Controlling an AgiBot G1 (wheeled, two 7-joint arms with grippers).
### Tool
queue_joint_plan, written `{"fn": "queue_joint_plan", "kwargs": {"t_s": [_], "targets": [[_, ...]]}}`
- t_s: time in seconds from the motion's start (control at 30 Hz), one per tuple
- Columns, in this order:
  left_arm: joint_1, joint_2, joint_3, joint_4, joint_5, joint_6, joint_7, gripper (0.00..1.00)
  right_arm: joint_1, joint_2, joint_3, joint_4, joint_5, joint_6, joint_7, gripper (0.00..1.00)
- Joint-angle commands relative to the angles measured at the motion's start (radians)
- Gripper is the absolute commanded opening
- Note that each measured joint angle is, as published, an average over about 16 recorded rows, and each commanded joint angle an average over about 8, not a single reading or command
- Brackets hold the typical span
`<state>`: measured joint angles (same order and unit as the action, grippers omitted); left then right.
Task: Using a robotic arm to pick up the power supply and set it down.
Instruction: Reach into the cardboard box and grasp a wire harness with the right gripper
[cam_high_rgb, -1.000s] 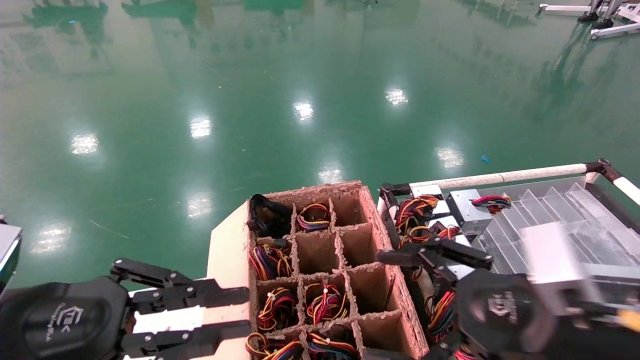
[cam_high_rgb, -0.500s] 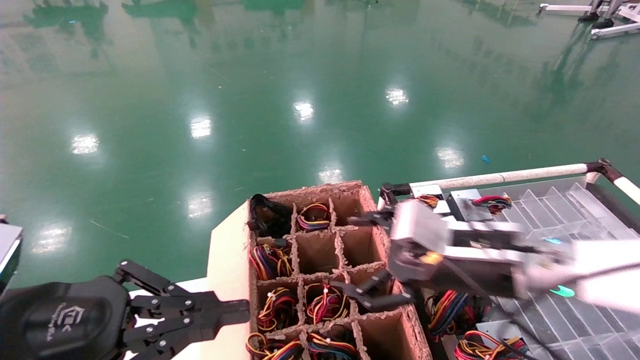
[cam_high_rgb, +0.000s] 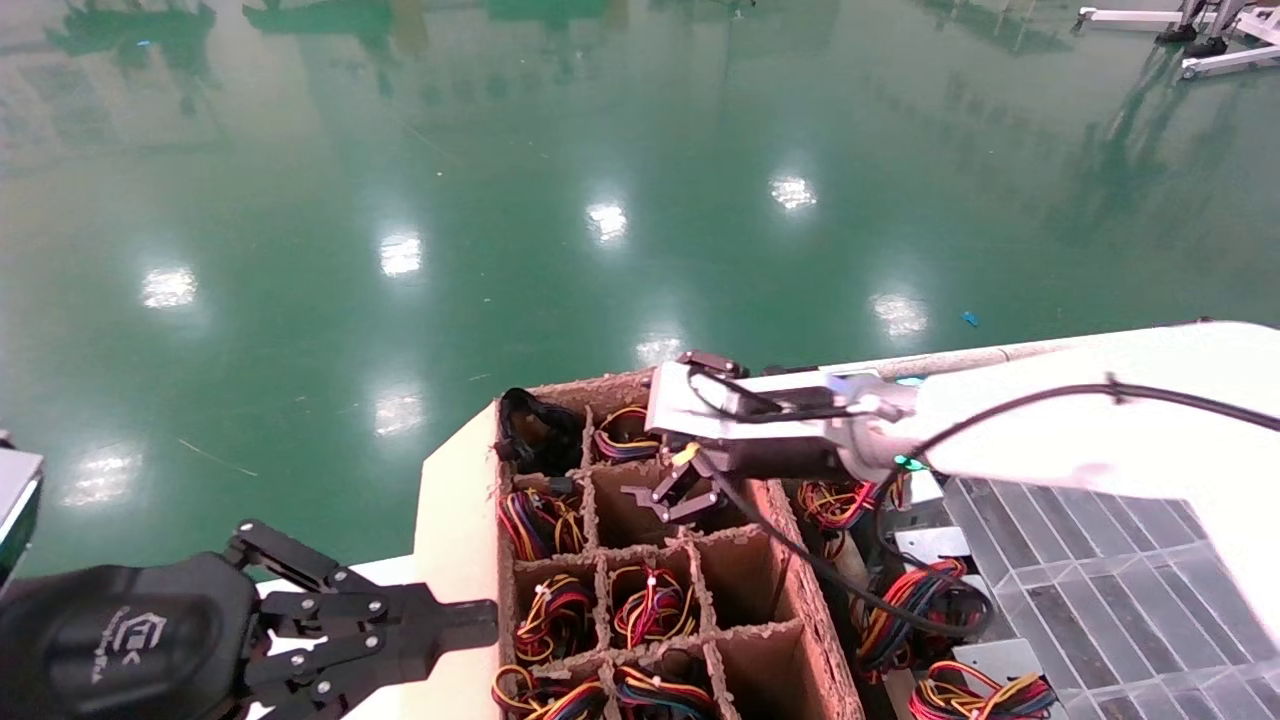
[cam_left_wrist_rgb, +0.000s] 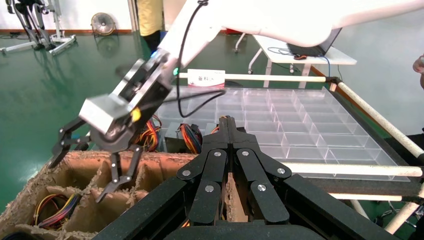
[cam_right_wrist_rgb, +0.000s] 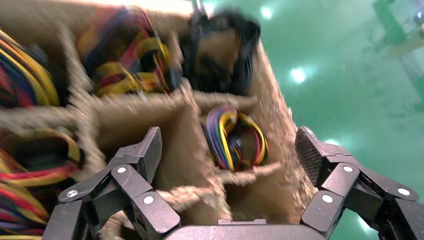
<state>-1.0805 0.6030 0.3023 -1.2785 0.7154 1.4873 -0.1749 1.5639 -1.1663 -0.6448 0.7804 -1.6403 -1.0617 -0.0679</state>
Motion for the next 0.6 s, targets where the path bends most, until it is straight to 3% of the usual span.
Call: {"fn": "queue_joint_plan", "kwargs": {"t_s": [0.03, 0.4, 0.6], "targets": [[0.000, 0.000, 0.000, 0.000, 0.000, 0.000, 0.000, 0.00, 0.025, -0.033, -0.021, -0.041, -0.041, 0.017, -0.021, 0.00], [0.000, 0.000, 0.001, 0.000, 0.000, 0.000, 0.000, 0.01, 0.074, -0.125, -0.046, -0.186, -0.083, 0.073, -0.117, 0.00], [0.000, 0.000, 0.001, 0.000, -0.001, 0.000, 0.000, 0.12, 0.086, -0.149, -0.049, -0.245, -0.086, 0.092, -0.149, 0.00]]}}
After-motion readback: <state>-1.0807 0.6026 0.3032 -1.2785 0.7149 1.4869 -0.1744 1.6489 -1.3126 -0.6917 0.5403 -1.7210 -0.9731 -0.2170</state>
